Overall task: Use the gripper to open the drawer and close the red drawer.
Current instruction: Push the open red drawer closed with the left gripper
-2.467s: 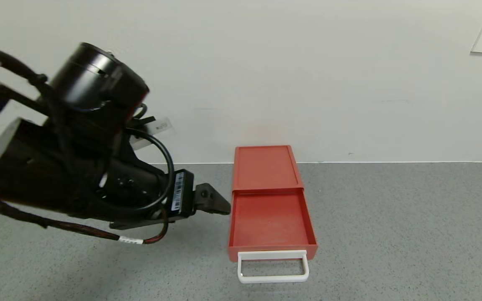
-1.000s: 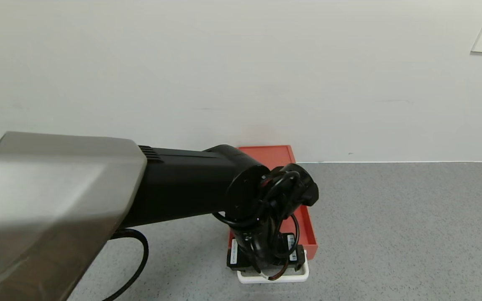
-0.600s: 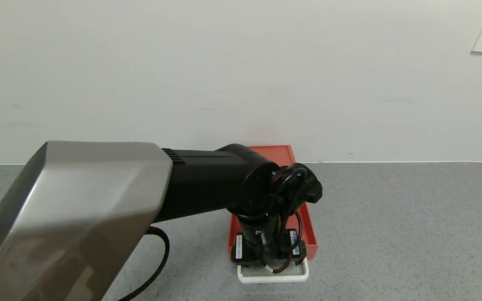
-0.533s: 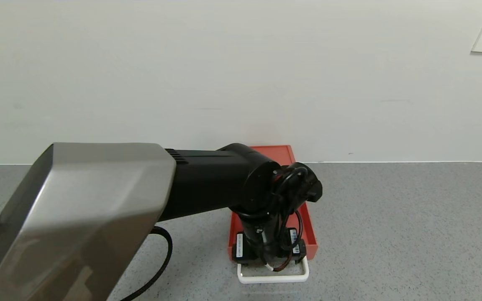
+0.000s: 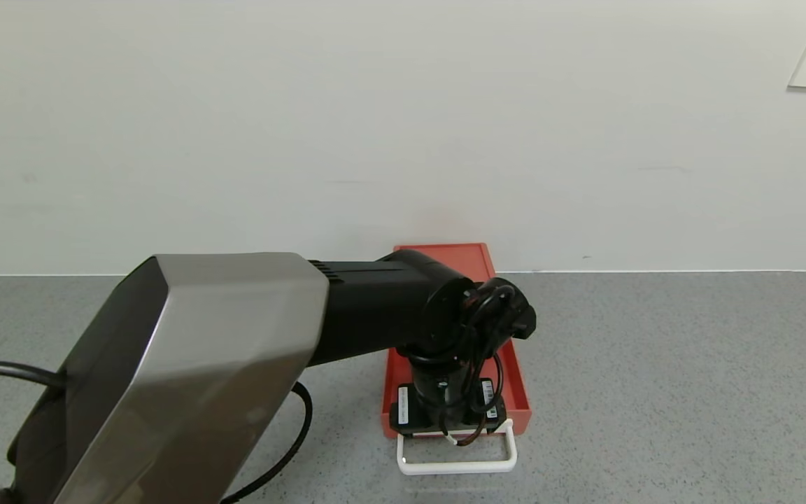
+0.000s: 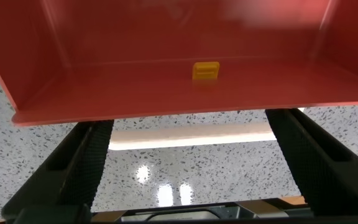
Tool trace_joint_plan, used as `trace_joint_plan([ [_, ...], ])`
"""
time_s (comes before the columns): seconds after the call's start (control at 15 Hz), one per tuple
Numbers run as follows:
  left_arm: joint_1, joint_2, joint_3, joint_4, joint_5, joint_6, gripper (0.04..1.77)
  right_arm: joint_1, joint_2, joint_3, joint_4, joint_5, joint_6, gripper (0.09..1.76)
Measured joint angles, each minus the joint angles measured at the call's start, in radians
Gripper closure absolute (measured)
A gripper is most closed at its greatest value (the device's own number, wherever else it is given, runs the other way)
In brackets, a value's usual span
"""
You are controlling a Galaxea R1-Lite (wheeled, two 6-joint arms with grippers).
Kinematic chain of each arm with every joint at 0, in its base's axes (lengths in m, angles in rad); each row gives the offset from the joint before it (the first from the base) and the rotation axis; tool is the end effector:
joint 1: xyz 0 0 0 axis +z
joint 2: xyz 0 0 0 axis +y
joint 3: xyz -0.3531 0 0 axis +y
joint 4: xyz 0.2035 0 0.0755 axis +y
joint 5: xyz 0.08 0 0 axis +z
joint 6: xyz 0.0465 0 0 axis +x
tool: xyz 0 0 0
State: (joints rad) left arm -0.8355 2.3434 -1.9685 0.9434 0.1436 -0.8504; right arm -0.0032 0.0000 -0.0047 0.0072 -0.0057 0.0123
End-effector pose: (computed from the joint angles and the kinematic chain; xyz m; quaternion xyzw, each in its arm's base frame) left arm 0.3370 -0.3626 0.1266 -0.0444 0.6030 -0.0212 0.7963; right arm -0.0235 -0.0002 0.0761 0.0061 0.0012 -0.0045 1.0000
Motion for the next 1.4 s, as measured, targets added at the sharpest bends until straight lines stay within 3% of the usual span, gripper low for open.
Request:
trace_joint_plan([
  [0.47,-0.006,0.004,-0.004,-0.019,0.078,0.008,0.06,0.000,0.000,0.000,-0.001,0.000,0.000,0.14],
  [0.87,0.012,0.010,-0.008,-0.105,0.152,0.052,0.06,0.000,0.000,0.002,-0.001,0.000,0.000,0.14],
  [1.4,0.052,0.019,-0.009,-0.211,0.203,0.124,0.06,-0.001,0.000,0.001,-0.002,0.000,0.000,0.14],
])
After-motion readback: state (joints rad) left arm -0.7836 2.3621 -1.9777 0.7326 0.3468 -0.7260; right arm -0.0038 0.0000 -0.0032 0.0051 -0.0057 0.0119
